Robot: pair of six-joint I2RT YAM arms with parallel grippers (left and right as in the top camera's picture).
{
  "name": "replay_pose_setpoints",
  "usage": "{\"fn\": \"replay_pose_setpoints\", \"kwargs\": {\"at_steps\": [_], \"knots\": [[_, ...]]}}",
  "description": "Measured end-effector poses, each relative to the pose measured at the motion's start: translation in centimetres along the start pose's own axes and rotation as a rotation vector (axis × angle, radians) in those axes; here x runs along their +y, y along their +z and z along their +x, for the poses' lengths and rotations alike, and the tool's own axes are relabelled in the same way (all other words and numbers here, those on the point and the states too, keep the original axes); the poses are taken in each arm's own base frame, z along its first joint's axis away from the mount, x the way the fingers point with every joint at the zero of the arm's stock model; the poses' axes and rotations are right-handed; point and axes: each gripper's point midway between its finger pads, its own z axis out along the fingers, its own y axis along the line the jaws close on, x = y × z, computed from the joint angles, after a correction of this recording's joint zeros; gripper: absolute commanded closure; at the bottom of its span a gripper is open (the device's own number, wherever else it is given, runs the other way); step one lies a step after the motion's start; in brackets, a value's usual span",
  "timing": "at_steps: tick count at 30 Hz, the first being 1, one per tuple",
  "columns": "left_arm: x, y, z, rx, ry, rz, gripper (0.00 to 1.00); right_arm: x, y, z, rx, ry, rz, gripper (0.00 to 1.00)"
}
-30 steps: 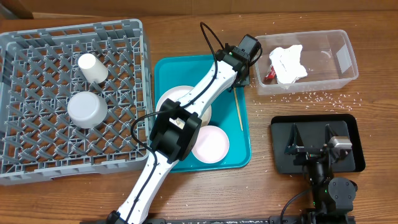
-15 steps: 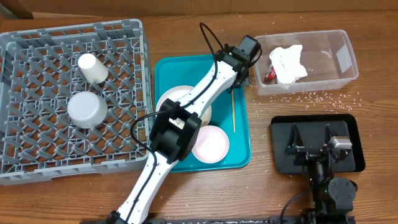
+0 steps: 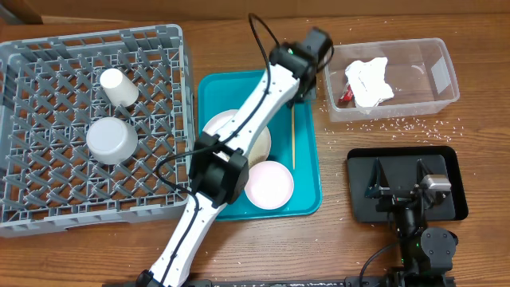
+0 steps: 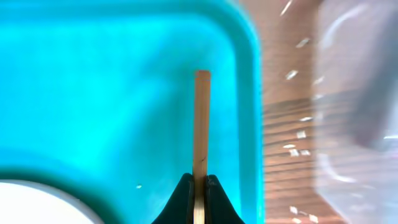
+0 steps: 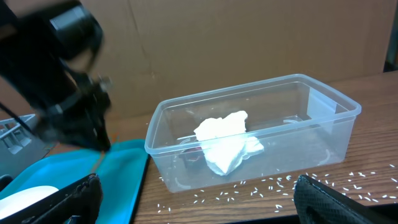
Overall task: Sort waste into correct bins and load items into the dishwasher
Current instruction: 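Carry the second chopstick with the left gripper to the rack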
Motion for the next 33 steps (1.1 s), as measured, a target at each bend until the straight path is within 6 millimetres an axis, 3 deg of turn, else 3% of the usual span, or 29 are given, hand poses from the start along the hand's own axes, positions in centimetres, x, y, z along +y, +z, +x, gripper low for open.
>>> {"fn": "replay_pose_setpoints", "kwargs": {"at_steps": [6,10,13,15,22,27,33], "knots": [[1.9,-5.0,-3.0,-0.076,0.022,0.020,0.96,0.0,0.0,0.0,0.000,0.000,0.000,0.00],[5.8,-7.3,-4.7,-0.111,0.036,-0.050,0.96,0.0,0.0,0.0,0.000,0.000,0.000,0.00],[10.8,-8.5,-6.2,-0.133,0.021,-0.154,0.96,0.0,0.0,0.0,0.000,0.000,0.000,0.00],[14.8,-8.9,-6.7,-0.122,-0.004,-0.243,0.96,0.0,0.0,0.0,0.000,0.000,0.000,0.00],[23.9,-9.5,-8.9,-0.122,-0.021,-0.388,0.96,0.0,0.0,0.0,0.000,0.000,0.000,0.00],[27.0,-9.7,-10.3,-0.151,-0.050,-0.395,0.96,0.0,0.0,0.0,0.000,0.000,0.000,0.00],[28.9,-9.2,-11.9,-0.194,-0.112,-0.332,0.94,0.0,0.0,0.0,0.000,0.000,0.000,0.00]]}}
